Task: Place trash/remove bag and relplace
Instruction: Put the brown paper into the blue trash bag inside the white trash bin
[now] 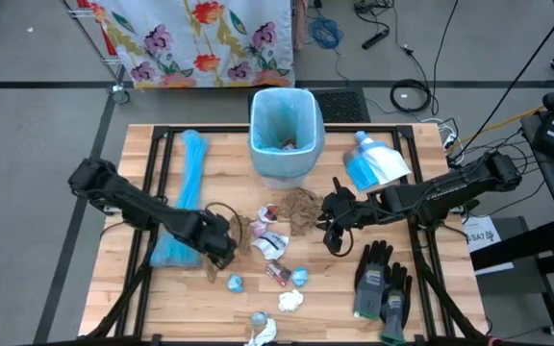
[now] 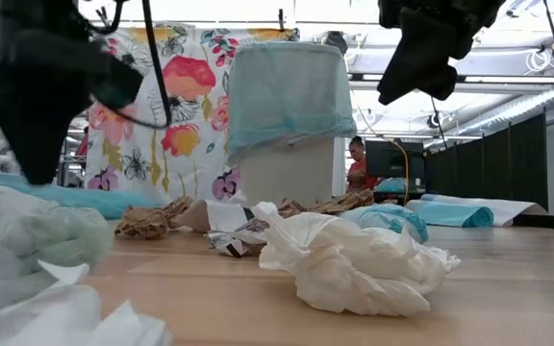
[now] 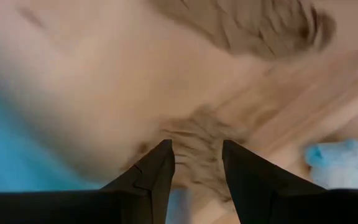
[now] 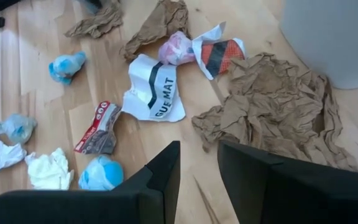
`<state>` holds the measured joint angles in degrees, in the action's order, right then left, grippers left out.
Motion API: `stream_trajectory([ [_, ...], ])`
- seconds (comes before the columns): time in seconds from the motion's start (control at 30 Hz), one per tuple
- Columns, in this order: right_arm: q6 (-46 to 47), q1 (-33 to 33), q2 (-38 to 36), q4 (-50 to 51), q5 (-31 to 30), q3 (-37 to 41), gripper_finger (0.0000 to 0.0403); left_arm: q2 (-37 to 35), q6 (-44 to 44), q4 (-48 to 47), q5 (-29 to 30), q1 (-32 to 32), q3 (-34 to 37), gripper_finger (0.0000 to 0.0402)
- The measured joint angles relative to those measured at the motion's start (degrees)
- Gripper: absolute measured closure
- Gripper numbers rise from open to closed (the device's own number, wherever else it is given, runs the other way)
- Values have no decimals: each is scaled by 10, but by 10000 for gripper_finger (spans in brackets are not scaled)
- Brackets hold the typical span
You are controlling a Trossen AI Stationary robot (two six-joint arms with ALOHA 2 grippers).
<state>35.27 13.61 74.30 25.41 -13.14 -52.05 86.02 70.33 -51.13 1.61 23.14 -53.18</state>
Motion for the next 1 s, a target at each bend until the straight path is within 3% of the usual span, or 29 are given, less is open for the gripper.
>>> stream_trajectory([
  [0.33,0,16,0,1,-1,0,303,114,28,54,-6,37,0,271],
  [0.5,0,16,0,1,-2,0,303,129,29,68,-16,43,-5,361],
  [0.57,0,16,0,1,-2,0,303,118,28,44,-19,43,-16,389],
  [0.77,0,15,0,0,-3,0,303,45,29,-52,2,43,-61,398],
  [1.0,-3,13,0,-4,-5,0,303,-50,28,-170,120,38,-155,399],
])
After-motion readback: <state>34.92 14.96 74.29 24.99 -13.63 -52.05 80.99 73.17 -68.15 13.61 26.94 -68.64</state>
